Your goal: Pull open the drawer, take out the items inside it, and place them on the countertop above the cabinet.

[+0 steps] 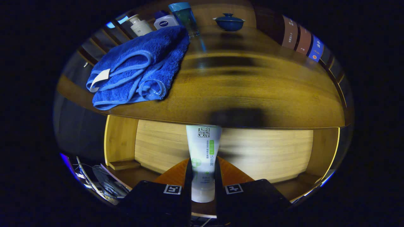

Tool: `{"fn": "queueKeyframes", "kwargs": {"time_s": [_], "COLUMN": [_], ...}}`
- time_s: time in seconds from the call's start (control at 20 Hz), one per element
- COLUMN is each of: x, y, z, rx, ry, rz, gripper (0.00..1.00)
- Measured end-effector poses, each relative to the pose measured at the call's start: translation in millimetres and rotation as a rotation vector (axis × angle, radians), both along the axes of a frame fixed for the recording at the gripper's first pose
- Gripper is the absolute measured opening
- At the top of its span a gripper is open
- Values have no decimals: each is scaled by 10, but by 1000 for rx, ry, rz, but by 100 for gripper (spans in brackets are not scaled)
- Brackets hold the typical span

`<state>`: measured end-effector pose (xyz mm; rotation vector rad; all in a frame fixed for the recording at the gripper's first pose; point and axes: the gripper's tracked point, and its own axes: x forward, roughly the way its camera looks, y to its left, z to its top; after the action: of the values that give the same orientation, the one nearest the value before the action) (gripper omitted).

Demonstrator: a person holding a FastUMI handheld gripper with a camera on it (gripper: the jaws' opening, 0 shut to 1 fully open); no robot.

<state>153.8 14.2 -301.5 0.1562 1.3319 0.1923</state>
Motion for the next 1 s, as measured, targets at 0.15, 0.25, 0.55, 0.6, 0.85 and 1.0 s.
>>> {"fn": "queueKeyframes", "kwargs": {"time_s": [0.15,0.25,0.55,0.6,0.85,1.0], "x": [-61,-105,-289,-287,68,459], "y": [-76,-86,-87,-88,-177,-324], "z": [178,316,754,836,1188,1253], "rx": [21,39,94,107,115,72], "ry": [32,23,12,3,-92,-153], "rz": [0,11,60,66,22,-22], "gripper": [35,35,35,35,35,35]}}
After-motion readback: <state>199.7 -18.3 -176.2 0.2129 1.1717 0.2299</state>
